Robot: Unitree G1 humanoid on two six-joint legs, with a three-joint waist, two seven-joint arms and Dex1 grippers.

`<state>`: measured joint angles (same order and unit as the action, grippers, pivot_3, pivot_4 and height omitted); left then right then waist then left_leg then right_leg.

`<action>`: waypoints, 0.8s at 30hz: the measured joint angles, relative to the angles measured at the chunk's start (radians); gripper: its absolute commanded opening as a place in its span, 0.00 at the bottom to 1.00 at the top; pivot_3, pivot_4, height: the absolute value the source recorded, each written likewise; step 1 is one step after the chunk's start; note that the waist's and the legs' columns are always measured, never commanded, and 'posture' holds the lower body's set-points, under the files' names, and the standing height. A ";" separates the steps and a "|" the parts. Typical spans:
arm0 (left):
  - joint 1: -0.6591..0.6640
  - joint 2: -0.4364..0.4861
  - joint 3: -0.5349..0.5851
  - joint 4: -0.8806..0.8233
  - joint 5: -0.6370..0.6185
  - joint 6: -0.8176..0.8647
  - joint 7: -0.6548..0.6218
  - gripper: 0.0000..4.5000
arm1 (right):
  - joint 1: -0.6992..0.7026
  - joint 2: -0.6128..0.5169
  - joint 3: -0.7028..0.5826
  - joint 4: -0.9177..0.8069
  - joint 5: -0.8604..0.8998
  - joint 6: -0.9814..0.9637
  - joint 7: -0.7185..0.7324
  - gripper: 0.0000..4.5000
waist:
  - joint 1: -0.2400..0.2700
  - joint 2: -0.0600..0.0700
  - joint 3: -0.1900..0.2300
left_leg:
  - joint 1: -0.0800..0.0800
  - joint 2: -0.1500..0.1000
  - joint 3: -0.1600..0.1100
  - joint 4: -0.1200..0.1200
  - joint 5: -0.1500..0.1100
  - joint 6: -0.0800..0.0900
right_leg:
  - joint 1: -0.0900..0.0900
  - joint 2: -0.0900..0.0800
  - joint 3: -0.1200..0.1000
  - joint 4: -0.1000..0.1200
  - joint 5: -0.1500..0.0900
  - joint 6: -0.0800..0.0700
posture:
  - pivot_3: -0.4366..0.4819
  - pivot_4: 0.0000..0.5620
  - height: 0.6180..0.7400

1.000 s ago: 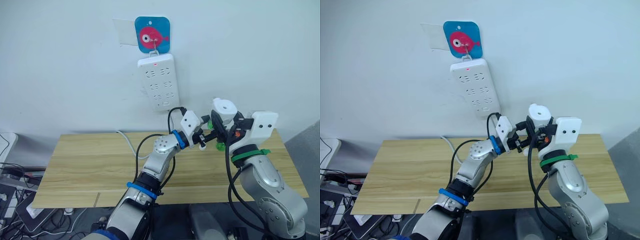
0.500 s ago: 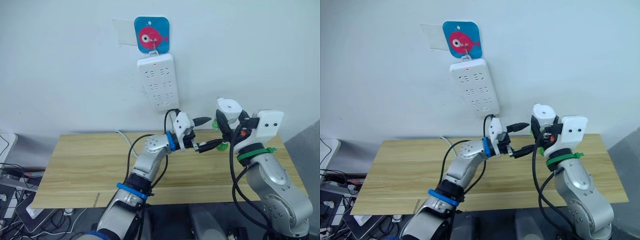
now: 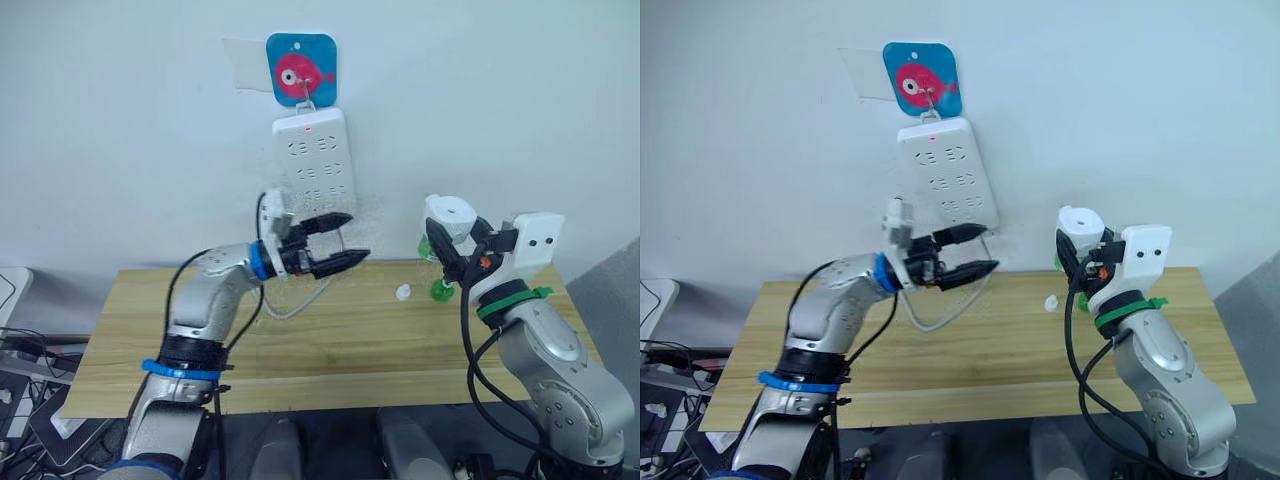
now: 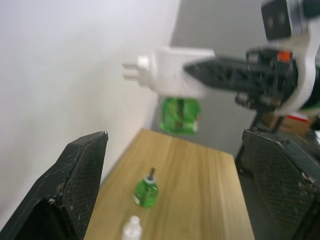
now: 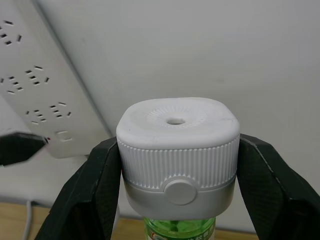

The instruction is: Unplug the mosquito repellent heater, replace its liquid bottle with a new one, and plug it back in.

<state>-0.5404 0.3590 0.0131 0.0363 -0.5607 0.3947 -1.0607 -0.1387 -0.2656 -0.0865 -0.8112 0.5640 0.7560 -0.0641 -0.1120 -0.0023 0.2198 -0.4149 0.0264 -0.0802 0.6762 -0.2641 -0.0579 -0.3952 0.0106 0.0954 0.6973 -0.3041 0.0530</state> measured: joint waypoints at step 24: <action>-0.234 0.041 0.078 0.544 0.173 -0.355 -0.008 1.00 | -0.090 -0.026 0.046 -0.011 0.053 0.056 0.079 0.64 | 0.031 -0.001 0.001 | 0.000 -0.002 -0.001 0.000 0.000 0.000 | 0.000 0.000 -0.002 0.000 0.000 0.000 | 0.38 0.36 1.00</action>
<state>-0.7742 0.4003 0.0907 0.5805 -0.3872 0.0401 -1.0686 -0.2287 -0.2919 -0.0408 -0.8223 0.6169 0.8118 0.0147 -0.0808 -0.0038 0.2207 -0.4154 0.0242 -0.0809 0.6764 -0.2641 -0.0579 -0.3953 0.0103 0.0932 0.6974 -0.3041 0.0529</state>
